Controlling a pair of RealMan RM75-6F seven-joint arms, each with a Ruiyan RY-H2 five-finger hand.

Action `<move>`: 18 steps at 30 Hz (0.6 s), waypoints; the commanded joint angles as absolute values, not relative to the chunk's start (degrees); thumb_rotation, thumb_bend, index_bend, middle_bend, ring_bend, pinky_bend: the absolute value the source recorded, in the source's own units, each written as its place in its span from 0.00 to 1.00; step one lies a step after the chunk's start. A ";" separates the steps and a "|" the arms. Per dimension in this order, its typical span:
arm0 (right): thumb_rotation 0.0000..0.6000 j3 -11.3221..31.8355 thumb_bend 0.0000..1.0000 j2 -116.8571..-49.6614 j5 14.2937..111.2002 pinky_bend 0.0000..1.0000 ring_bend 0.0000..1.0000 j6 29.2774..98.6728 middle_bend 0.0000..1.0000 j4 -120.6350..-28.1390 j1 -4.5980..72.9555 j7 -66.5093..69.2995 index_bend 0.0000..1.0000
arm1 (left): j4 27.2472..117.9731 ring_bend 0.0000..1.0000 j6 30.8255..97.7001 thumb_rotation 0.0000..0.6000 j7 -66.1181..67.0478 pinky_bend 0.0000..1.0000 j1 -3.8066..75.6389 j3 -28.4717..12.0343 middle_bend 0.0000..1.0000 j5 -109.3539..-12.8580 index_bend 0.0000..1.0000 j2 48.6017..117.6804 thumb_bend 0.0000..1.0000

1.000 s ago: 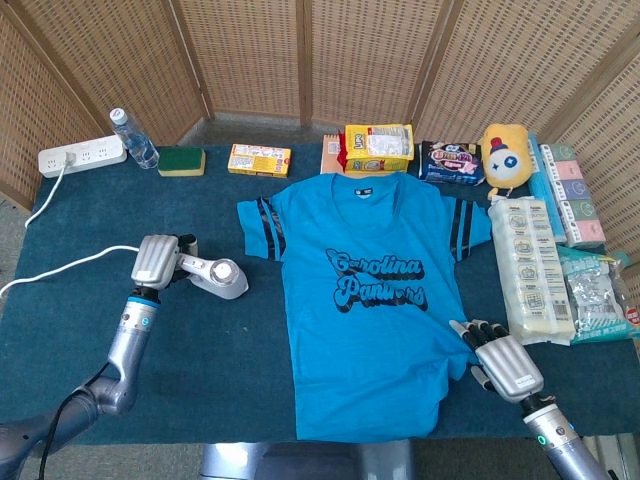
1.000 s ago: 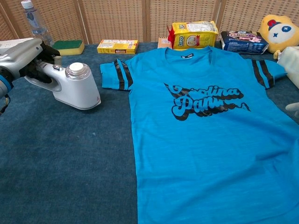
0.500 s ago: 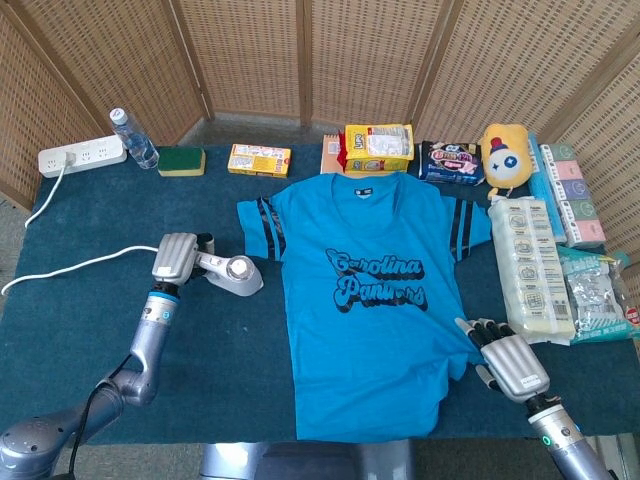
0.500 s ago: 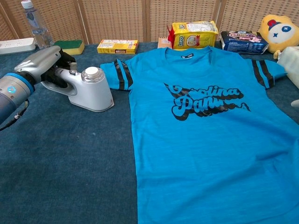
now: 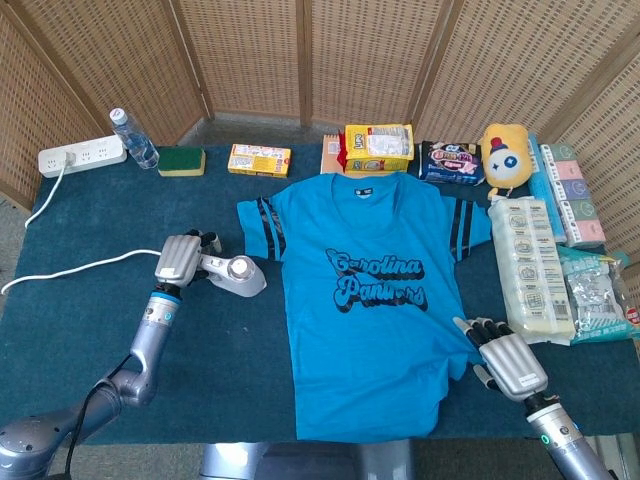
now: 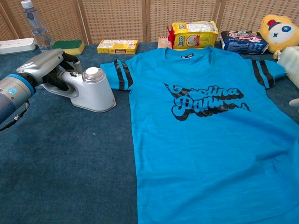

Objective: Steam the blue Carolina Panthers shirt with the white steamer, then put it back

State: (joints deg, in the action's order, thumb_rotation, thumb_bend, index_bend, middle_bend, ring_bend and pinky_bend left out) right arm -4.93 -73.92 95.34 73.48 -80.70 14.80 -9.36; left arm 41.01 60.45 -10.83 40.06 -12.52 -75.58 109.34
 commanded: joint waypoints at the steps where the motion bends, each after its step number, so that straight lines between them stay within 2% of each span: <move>1: 1.00 -4.94 0.40 -73.86 95.44 0.31 0.21 73.60 0.22 -80.68 14.77 -9.23 0.09 | 42.49 0.26 59.84 1.00 -9.22 0.36 39.78 -12.47 0.38 -75.11 0.33 108.52 0.25; 8: 1.00 -4.94 0.40 -73.69 95.68 0.31 0.21 73.98 0.21 -80.54 14.67 -8.68 0.09 | 46.90 0.14 59.04 1.00 -5.55 0.25 39.03 -12.72 0.25 -73.80 0.12 106.14 0.23; 12: 1.00 -4.89 0.40 -73.70 95.87 0.30 0.22 74.20 0.22 -80.40 14.66 -8.35 0.09 | 49.08 0.04 59.80 1.00 -4.13 0.18 38.32 -12.64 0.15 -73.62 0.01 104.98 0.22; 18: 1.00 -4.95 0.40 -73.74 96.10 0.30 0.22 74.23 0.21 -80.25 14.69 -7.98 0.09 | 50.68 0.00 60.16 1.00 -2.57 0.15 37.98 -12.63 0.08 -73.42 0.00 104.14 0.21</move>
